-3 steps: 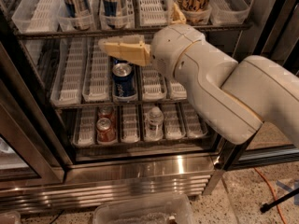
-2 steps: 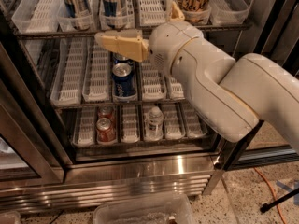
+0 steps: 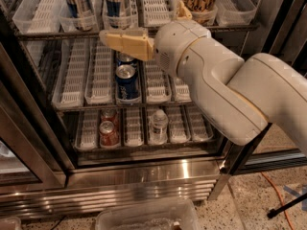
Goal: Pick redbull can from top shelf of fridge
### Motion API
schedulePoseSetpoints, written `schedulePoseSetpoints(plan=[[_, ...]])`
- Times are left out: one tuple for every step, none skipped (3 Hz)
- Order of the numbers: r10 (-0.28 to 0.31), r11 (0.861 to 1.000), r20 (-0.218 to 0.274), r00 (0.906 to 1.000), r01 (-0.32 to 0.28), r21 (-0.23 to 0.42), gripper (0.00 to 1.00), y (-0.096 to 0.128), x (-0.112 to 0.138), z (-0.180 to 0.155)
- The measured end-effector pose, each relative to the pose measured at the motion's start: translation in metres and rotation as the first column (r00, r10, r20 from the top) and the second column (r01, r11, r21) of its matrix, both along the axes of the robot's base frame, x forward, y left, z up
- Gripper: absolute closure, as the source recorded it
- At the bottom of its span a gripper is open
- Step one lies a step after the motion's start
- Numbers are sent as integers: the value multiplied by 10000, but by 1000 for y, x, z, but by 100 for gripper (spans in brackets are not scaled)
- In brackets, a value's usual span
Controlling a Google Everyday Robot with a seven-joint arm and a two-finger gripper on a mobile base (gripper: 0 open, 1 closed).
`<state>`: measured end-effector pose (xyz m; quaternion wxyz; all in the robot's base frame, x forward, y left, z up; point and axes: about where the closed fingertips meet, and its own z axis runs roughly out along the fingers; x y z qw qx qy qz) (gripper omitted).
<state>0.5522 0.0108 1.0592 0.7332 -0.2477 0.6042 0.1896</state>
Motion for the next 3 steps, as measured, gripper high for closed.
schedulePoseSetpoints(plan=[[-6, 9998, -133, 9999, 9, 206, 0, 1, 2, 1], [-12, 10000, -585, 9983, 8, -63, 0, 19, 6, -17], [-47, 10000, -580, 9983, 43, -59, 0, 23, 10, -19]])
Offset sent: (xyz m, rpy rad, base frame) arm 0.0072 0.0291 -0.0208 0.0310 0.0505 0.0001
